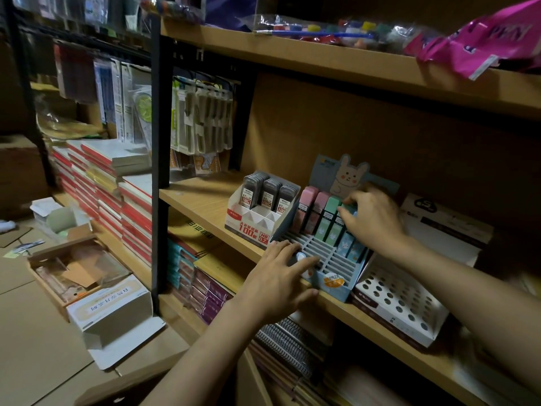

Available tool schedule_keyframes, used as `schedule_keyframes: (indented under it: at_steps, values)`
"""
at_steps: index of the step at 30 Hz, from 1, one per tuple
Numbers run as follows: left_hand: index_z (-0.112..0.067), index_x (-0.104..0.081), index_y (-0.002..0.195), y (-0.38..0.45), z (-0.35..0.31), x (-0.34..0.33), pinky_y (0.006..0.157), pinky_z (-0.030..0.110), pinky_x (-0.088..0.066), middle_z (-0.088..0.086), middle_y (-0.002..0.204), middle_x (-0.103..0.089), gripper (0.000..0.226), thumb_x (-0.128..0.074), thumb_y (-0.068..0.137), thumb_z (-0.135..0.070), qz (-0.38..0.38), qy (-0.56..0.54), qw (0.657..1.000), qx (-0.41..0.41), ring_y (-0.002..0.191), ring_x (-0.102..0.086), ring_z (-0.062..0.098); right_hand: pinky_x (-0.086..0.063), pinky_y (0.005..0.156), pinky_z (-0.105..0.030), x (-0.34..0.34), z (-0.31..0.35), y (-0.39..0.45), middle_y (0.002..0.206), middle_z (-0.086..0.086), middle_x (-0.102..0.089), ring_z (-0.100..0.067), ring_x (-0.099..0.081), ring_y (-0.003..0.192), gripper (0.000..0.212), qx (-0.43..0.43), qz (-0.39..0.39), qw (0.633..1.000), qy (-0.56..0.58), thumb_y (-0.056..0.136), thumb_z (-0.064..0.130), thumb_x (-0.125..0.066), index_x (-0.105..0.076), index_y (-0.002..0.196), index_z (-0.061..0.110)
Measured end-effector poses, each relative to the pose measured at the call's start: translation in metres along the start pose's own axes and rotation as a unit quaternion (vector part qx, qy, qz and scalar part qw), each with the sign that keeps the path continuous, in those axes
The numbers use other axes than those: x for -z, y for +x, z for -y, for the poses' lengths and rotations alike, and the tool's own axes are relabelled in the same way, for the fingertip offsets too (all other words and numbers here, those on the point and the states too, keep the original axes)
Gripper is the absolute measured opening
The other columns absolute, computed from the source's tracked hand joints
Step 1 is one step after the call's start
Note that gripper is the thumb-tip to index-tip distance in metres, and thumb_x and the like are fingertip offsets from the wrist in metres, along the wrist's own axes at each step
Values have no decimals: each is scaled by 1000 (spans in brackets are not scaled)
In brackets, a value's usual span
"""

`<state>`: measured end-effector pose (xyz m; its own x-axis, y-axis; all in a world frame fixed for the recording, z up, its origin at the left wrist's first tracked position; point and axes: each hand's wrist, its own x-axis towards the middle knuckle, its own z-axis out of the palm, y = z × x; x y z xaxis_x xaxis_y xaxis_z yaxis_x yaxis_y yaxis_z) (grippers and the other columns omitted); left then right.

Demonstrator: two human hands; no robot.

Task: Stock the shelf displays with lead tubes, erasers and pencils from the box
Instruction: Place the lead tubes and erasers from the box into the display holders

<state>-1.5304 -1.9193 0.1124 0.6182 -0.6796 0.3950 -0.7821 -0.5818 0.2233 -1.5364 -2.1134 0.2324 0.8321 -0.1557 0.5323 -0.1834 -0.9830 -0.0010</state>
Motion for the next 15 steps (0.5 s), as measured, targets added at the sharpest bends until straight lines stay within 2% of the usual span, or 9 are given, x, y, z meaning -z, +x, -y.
schedule_keyframes:
  at_steps: [2, 4, 6, 9, 11, 13, 15]
  values:
    - [-42, -10, 151, -3, -4, 3, 118, 39, -1, 3, 161, -11, 70, -45, 93, -60, 16, -4, 1000, 5, 149, -1, 23, -52, 81, -40, 4, 1, -3, 109, -9, -57, -26, -57, 99, 35, -17, 29, 999, -3, 94, 41, -58, -66, 116, 15]
    - [-40, -8, 152, -11, -9, 7, 118, 38, -6, 3, 162, -7, 73, -48, 93, -55, 7, -30, 999, 12, 149, 0, 22, -50, 89, -44, 11, 3, -12, 119, -12, -54, -30, -54, 109, 42, -22, 26, 999, 13, 94, 42, -57, -59, 127, 16]
    - [-32, -17, 153, -23, -15, 9, 119, 35, -17, 4, 161, -13, 72, -55, 93, -45, -53, -48, 997, 11, 148, -8, 21, -46, 95, -45, 17, 7, -28, 121, -10, -52, -28, -51, 115, 40, 26, -25, 998, 53, 93, 36, -59, -57, 128, 17]
    - [-21, -43, 141, -49, -23, 3, 111, 28, -34, 1, 146, -38, 52, -59, 93, -31, -127, -102, 986, 36, 134, -34, 14, -45, 89, -36, 20, 19, -66, 110, -3, -54, -19, -52, 105, 26, 125, -74, 979, 142, 90, 23, -64, -63, 115, 15]
    - [-22, -57, 123, -75, -27, -8, 99, 26, -44, -6, 126, -55, 30, -58, 94, -30, -94, -200, 969, 116, 116, -50, 5, -44, 83, -25, 14, 30, -97, 105, 1, -55, -11, -52, 96, 17, 153, -62, 963, 210, 90, 20, -65, -65, 107, 15]
    - [-20, -66, 106, -108, -26, -24, 87, 25, -52, -8, 105, -67, 15, -59, 94, -27, -17, -304, 932, 196, 96, -61, 2, -40, 76, -11, 2, 42, -132, 101, 3, -57, -5, -53, 89, 11, 172, -37, 946, 272, 90, 16, -65, -67, 101, 15]
    - [-21, -68, 97, -147, -21, -46, 76, 17, -52, -9, 94, -69, 8, -62, 93, -23, 44, -326, 911, 249, 85, -64, 0, -40, 72, -7, -17, 52, -169, 95, 4, -59, -1, -52, 83, 8, 201, 12, 928, 313, 89, 15, -66, -67, 97, 15]
